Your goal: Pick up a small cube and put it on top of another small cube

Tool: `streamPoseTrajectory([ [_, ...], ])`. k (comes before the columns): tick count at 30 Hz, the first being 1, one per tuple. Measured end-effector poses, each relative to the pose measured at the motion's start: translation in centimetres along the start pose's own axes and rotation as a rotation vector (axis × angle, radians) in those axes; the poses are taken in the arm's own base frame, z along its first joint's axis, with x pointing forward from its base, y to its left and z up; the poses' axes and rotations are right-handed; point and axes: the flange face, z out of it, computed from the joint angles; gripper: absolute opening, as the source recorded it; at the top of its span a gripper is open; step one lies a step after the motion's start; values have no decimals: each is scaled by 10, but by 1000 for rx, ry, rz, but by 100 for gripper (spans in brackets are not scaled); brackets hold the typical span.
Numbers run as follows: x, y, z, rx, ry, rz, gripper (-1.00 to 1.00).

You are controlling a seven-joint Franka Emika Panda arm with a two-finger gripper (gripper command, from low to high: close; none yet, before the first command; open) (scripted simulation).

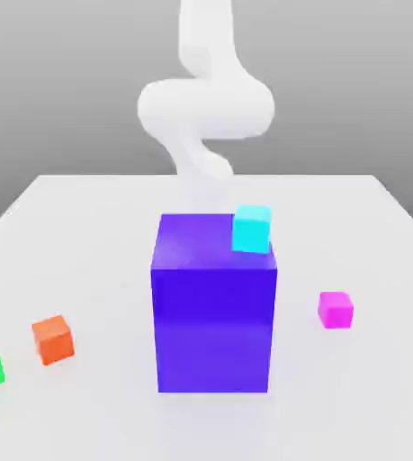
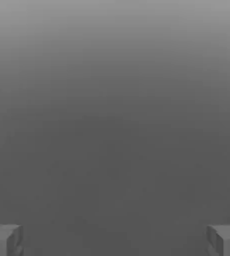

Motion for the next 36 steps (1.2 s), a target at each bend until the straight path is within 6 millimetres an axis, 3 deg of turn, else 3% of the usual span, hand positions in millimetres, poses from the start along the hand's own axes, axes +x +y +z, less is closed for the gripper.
streamPoseTrajectory([
  [5,-101,-26,112,-36,-183,-345,0],
  [10,-219,-16,192,-43,-371,-682,0],
  [15,-353,34,241,-16,-588,-1058,0],
  [19,-442,96,248,32,-755,-1344,0],
  [23,-463,109,251,48,-787,-1409,0],
  [36,-484,116,278,57,-779,-1406,0],
])
